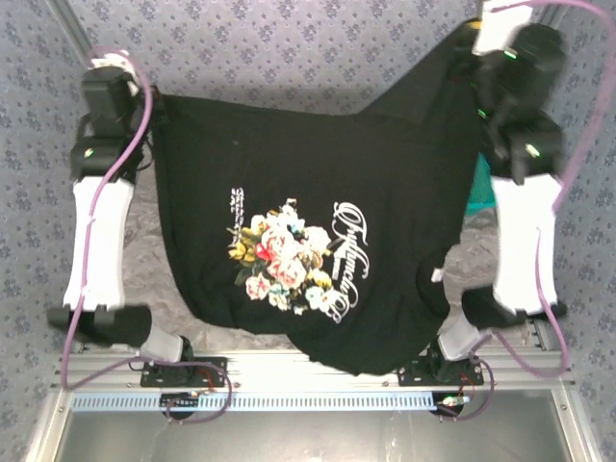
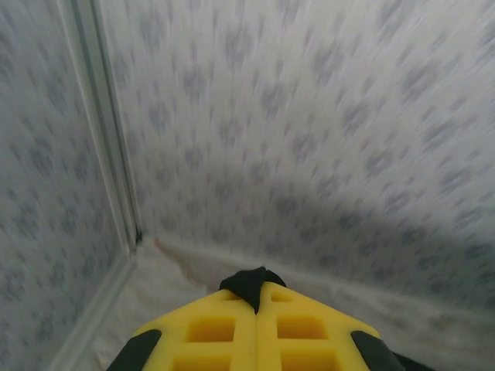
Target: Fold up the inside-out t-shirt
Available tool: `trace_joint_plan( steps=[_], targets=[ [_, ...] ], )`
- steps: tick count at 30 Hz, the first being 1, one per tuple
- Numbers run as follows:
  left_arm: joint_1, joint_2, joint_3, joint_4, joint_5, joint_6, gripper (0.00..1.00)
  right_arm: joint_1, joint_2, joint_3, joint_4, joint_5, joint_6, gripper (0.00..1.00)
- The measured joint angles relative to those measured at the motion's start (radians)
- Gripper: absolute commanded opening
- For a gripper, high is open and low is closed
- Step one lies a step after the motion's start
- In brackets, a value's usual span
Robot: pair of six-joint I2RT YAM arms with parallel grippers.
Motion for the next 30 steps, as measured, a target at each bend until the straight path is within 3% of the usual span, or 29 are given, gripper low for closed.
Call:
trace_joint_plan(
  steps=[2, 4, 9, 13, 15, 18, 21, 24, 27, 30],
  targets=[
    [0.019, 0.113, -0.046, 0.03, 0.022, -0.014, 0.04, -0.003, 0.149, 0.0, 0.026, -0.011, 0.001, 0.0],
    [0.031, 0.227, -0.08, 0.058, 0.043, -0.03, 0.17, -0.003, 0.301, -0.002, 0.05, -0.02, 0.005, 0.01],
    [0.042, 0.481, -0.042, 0.088, 0.077, -0.071, 0.41, 0.009, 0.655, 0.092, 0.033, -0.027, 0.012, 0.32],
    [0.044, 0.582, 0.055, 0.056, 0.095, -0.09, 0.55, 0.033, 0.795, 0.196, -0.076, -0.037, 0.038, 0.41],
    [0.045, 0.571, 0.078, 0.04, 0.104, -0.098, 0.58, 0.055, 0.751, 0.135, -0.101, -0.049, 0.058, 0.42],
    [0.045, 0.496, 0.051, 0.052, 0.134, -0.124, 0.58, 0.101, 0.532, -0.175, -0.07, -0.091, 0.11, 0.43],
    [0.045, 0.335, -0.119, 0.118, 0.201, -0.178, 0.58, 0.166, 0.233, -0.571, -0.003, -0.159, 0.197, 0.45],
    [0.042, 0.143, -0.367, 0.201, 0.264, -0.238, 0.58, 0.223, 0.013, -0.847, 0.053, -0.242, 0.279, 0.54],
    [0.025, 0.012, -0.587, 0.274, 0.294, -0.284, 0.58, 0.245, -0.072, -1.025, 0.079, -0.283, 0.349, 0.54],
    [0.005, -0.037, -0.78, 0.339, 0.312, -0.311, 0.58, 0.246, -0.031, -1.136, 0.084, -0.294, 0.397, 0.54]
  ],
)
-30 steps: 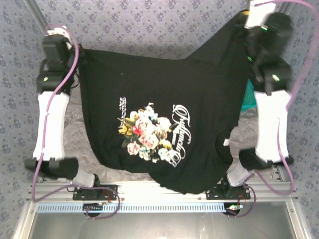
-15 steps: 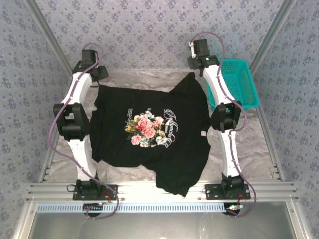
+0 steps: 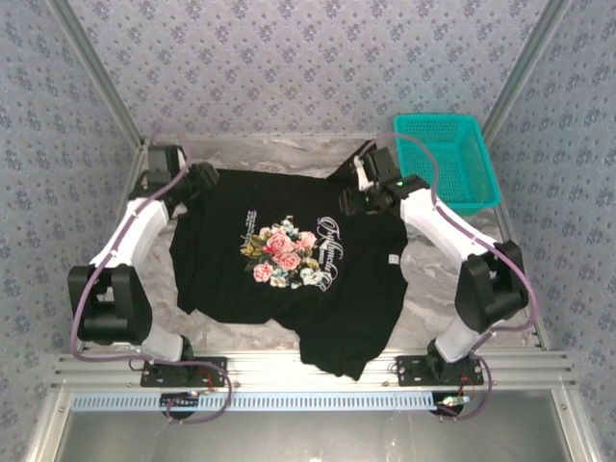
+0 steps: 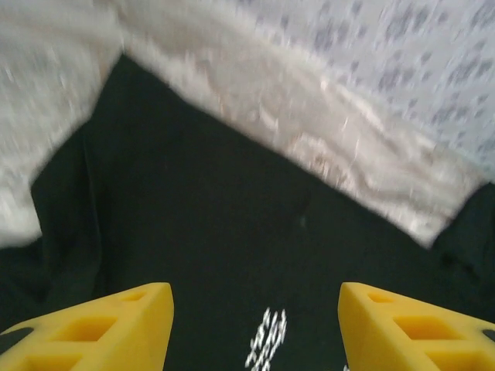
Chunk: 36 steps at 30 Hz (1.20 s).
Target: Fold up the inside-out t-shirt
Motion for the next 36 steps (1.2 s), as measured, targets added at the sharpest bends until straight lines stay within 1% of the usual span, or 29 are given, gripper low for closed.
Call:
trace_joint_plan(
  steps=[4, 9, 12, 16, 22, 26, 30, 34, 36],
  targets=[
    [-0.006, 0.0, -0.198, 0.034, 0.0, -0.016, 0.58, -0.011, 0.092, -0.097, 0.013, 0.005, 0.04, 0.53],
    [-0.006, 0.039, -0.274, 0.068, 0.005, -0.018, 0.58, -0.04, 0.2, -0.089, 0.033, 0.021, 0.067, 0.49],
    [-0.009, 0.076, -0.281, 0.101, 0.012, -0.018, 0.58, -0.055, 0.284, -0.029, 0.026, 0.047, 0.081, 0.45],
    [-0.012, 0.111, -0.289, 0.129, 0.019, -0.017, 0.58, -0.071, 0.359, 0.085, 0.001, 0.085, 0.095, 0.44],
    [-0.021, 0.172, -0.289, 0.184, 0.03, -0.014, 0.59, -0.113, 0.491, 0.286, -0.09, 0.126, 0.111, 0.4],
    [-0.042, 0.228, -0.242, 0.217, 0.031, -0.007, 0.59, -0.142, 0.579, 0.433, -0.142, 0.148, 0.111, 0.38],
    [-0.067, 0.324, -0.138, 0.248, 0.033, -0.006, 0.59, -0.168, 0.7, 0.644, -0.201, 0.171, 0.102, 0.39],
    [-0.079, 0.433, 0.016, 0.23, 0.034, 0.002, 0.61, -0.183, 0.795, 0.842, -0.25, 0.174, 0.072, 0.45],
    [-0.082, 0.462, 0.073, 0.212, 0.034, 0.005, 0.62, -0.183, 0.788, 0.868, -0.253, 0.176, 0.048, 0.49]
  ],
)
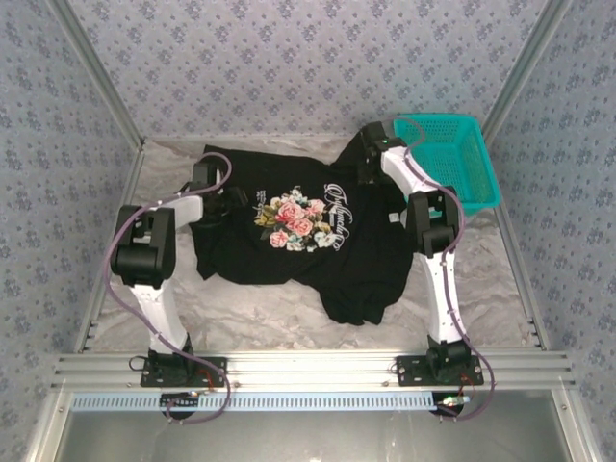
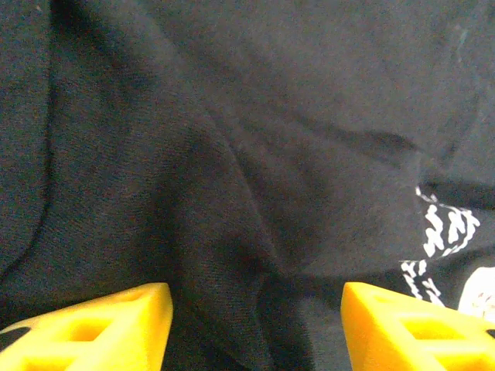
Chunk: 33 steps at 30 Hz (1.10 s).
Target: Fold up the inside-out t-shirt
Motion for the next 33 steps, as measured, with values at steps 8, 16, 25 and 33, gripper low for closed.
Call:
trace_joint_plan(
  steps=[8, 16, 25, 33],
  targets=[
    [-0.005, -0.306, -0.15, -0.057, -0.071, 0.008, 0.65, 0.079, -0.571, -0.573, 0.135, -0.062, -0.071, 0.61],
    [0.014, -0.602, -0.423, -0.169, -0.235, 0.006, 0.65, 0.217, -0.924, -1.064, 0.25, -0.227, 0.017, 0.62],
    [0.024, -0.534, -0.472, -0.293, -0.287, 0.016, 0.61, 0.282, -0.729, -1.161, 0.308, -0.339, 0.127, 0.48],
    [0.023, -0.518, -0.491, -0.329, -0.259, 0.016, 0.44, 0.175, -0.733, -1.185, 0.244, -0.229, 0.189, 0.34]
  ],
)
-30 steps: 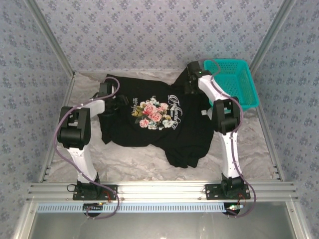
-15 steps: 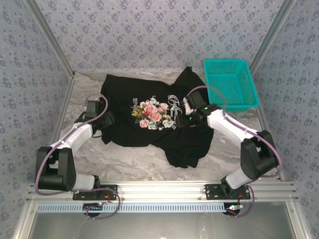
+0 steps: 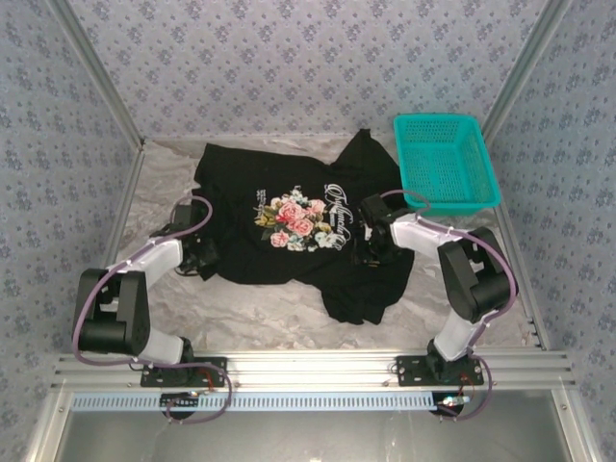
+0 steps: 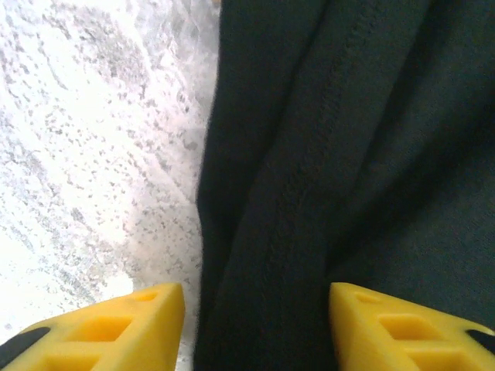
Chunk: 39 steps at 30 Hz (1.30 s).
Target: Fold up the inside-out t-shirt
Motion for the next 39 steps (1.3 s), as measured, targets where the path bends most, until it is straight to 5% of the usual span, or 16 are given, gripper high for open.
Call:
trace_joint_plan(
  steps=[12, 18, 25, 34, 39],
  targets=[
    [0.016, -0.008, -0.019, -0.026, 0.0, -0.016, 0.1, -0.156, -0.025, -0.026, -0.05, 0.108, 0.016, 0.28],
    [-0.014, -0.135, -0.027, -0.025, 0.033, -0.045, 0.38, -0.159, -0.027, -0.026, -0.048, 0.114, 0.015, 0.28],
    [-0.291, -0.177, 0.008, -0.112, 0.067, -0.156, 0.61, -0.158, -0.031, -0.026, -0.05, 0.112, 0.011, 0.26],
    [-0.369, -0.201, -0.019, -0.271, -0.002, -0.245, 0.64, -0.149, -0.033, -0.03, -0.049, 0.114, 0.003, 0.24],
    [-0.375, -0.207, -0.042, -0.287, -0.027, -0.257, 0.53, -0.144, -0.038, -0.035, -0.046, 0.115, 0.003, 0.23]
  ],
)
